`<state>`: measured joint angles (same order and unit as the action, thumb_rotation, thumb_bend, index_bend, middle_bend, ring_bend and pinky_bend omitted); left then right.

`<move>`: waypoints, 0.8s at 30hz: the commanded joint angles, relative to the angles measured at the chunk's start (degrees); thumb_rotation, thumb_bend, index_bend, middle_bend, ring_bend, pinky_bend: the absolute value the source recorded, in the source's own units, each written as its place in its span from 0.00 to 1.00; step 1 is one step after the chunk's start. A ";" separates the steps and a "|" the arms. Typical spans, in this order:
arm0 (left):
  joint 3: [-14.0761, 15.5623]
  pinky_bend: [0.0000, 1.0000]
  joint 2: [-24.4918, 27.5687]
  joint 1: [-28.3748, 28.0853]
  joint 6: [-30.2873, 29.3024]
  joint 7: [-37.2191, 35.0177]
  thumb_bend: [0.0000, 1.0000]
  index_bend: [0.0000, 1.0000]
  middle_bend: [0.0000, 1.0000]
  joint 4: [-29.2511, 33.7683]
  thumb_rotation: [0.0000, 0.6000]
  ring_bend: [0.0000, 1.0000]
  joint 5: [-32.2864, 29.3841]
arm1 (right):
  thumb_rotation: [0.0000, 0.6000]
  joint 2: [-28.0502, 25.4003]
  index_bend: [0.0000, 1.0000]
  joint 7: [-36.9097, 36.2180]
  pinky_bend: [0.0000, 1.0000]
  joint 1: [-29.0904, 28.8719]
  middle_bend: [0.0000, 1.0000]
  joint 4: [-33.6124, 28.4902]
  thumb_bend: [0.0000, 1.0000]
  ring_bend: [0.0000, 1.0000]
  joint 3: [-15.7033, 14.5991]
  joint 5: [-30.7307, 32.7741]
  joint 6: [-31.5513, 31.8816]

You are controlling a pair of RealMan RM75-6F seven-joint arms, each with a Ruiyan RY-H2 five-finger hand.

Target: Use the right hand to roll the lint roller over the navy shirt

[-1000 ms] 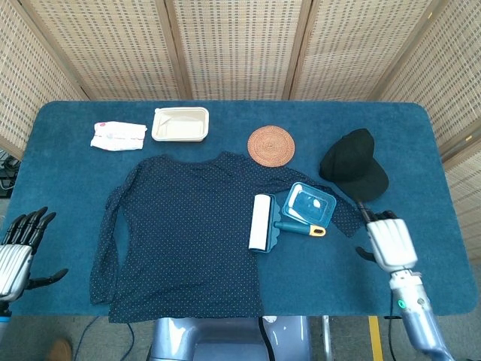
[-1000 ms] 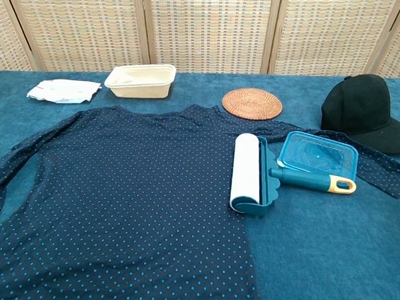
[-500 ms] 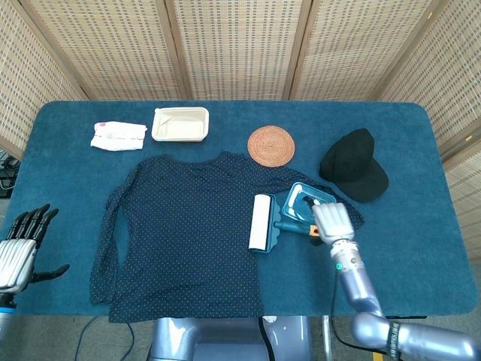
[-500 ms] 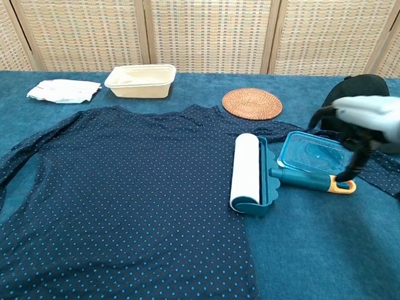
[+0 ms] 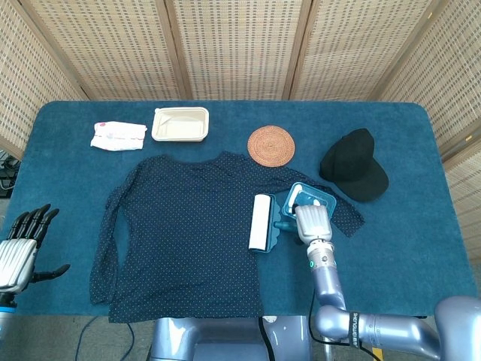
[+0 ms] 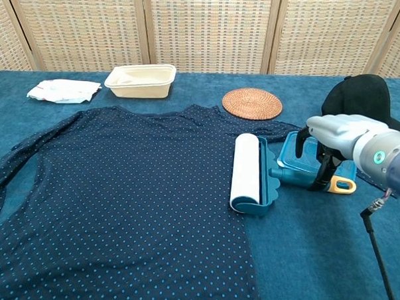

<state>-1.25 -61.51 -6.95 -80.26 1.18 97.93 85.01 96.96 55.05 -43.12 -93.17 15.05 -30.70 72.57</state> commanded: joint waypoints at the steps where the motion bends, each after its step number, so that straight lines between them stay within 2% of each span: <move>1: -0.01 0.00 0.08 -0.02 0.01 -0.17 0.00 0.00 0.00 -0.04 1.00 0.00 -0.05 | 1.00 1.03 0.38 0.32 1.00 -0.46 1.00 1.46 0.34 1.00 -0.32 0.92 0.54; 8: 0.06 0.00 0.06 -0.20 0.27 -0.38 0.00 0.00 0.00 -0.20 1.00 0.00 -0.08 | 1.00 2.93 0.40 0.57 1.00 -1.10 1.00 4.18 0.38 1.00 -0.89 1.69 0.51; 19: 0.03 0.00 -0.31 -0.55 1.00 0.03 0.00 0.00 0.00 -0.51 1.00 0.00 -0.75 | 1.00 6.07 0.42 -0.49 1.00 -1.69 1.00 9.19 0.40 1.00 -1.82 -0.66 -0.34; 21: 0.00 0.00 -0.40 -0.61 1.09 0.19 0.00 0.00 0.00 -0.50 1.00 0.00 -0.93 | 1.00 6.56 0.43 -0.42 1.00 -1.80 1.00 9.91 0.42 1.00 -1.95 -0.98 -0.45; 24: -0.05 0.00 -0.43 -0.62 1.11 0.21 0.00 0.00 0.00 -0.51 1.00 0.00 -1.12 | 1.00 7.08 0.49 -0.13 1.00 -1.84 1.00 10.80 0.50 1.00 -1.99 -0.84 -0.57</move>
<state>-1.29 -61.94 -7.57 -79.15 1.39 97.42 83.90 103.88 54.81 -44.94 -82.58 13.09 -31.59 72.07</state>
